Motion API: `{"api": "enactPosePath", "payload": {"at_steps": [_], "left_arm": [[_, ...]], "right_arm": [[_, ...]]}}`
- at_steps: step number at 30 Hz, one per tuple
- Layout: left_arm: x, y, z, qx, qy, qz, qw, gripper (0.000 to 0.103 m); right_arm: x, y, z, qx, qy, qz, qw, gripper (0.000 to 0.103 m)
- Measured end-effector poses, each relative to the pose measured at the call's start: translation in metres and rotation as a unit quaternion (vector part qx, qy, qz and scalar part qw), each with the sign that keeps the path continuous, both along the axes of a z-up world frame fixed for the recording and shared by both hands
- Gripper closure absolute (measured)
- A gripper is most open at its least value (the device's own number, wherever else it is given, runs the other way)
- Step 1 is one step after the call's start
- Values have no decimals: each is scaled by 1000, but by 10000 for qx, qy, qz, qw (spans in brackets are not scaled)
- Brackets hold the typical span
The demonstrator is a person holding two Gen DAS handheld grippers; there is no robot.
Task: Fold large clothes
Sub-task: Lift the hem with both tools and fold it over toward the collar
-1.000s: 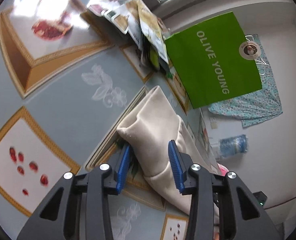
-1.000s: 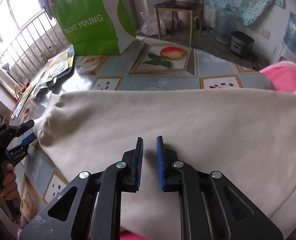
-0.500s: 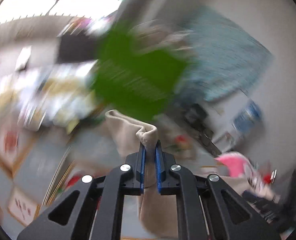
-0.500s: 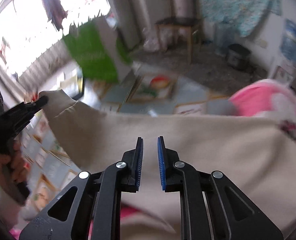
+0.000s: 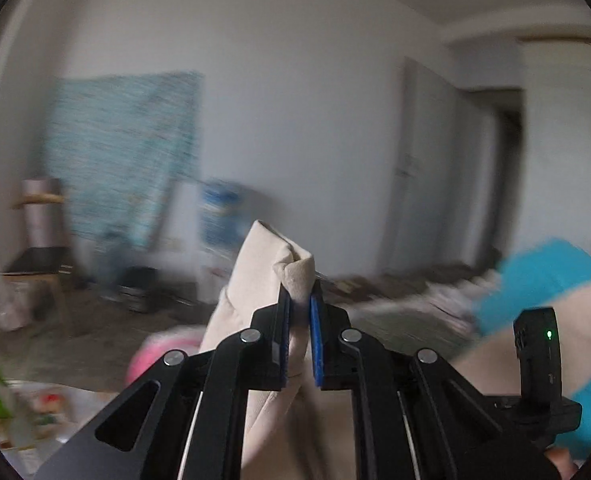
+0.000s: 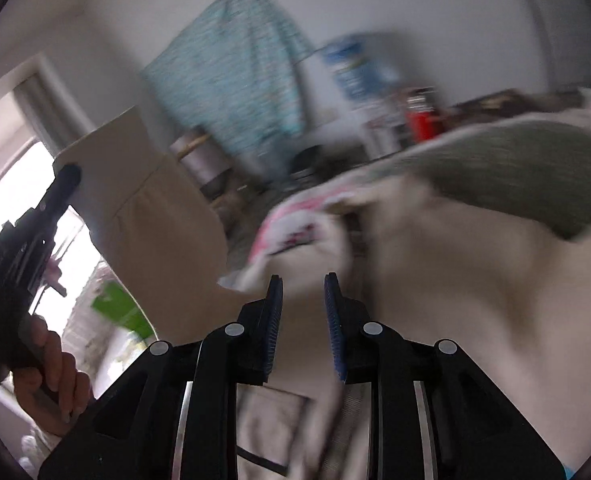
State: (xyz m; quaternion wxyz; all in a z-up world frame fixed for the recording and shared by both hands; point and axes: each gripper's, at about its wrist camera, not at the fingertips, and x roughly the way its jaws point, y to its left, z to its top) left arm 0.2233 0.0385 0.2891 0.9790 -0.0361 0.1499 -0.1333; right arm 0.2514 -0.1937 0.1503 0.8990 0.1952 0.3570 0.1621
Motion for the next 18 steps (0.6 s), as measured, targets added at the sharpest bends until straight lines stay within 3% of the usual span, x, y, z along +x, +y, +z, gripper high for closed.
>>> {"api": "enactPosePath", "payload": {"at_steps": [4,7,11,12,13,14,15,16,17,18], "left_arm": [[16,-50,-36,-190,509,-616,9966,94],[34,-78,-75,-543,1137,-981,9872,95],[52,-124,-140,-688,2159,-1759,9580,92],[62,-137,-161,-711,2591,-1990,9425,91],[69,-144,-178,-802,2893,-2292,9259,79],[73,-149,-188,-867,3045,-2631,9113,78],[74,-152,-195,-823,3105,-2691,9079,76],[77,-147,-198,-796,3152,-2634,9083,64],[79,-134,-199,-952,3206,-2579,9064,41],[83,-122,-199,-1144,3217,-2547,9048,33]], "right_arm": [[-40,-43,7,-182,-317,-479,9982,79],[-61,-53,11,-209,-509,-620,9966,78],[-57,-43,7,-366,-440,-497,9971,74],[-52,-38,3,-407,-364,-457,9975,74],[-51,-37,0,-405,-328,-424,9977,74],[-54,-40,-5,-403,-294,-375,9980,74],[-55,-41,-9,-420,-269,-370,9981,74],[-54,-40,-12,-459,-237,-362,9980,73],[-50,-38,-16,-551,-201,-353,9977,72],[-48,-38,-20,-640,-173,-385,9971,72]]}}
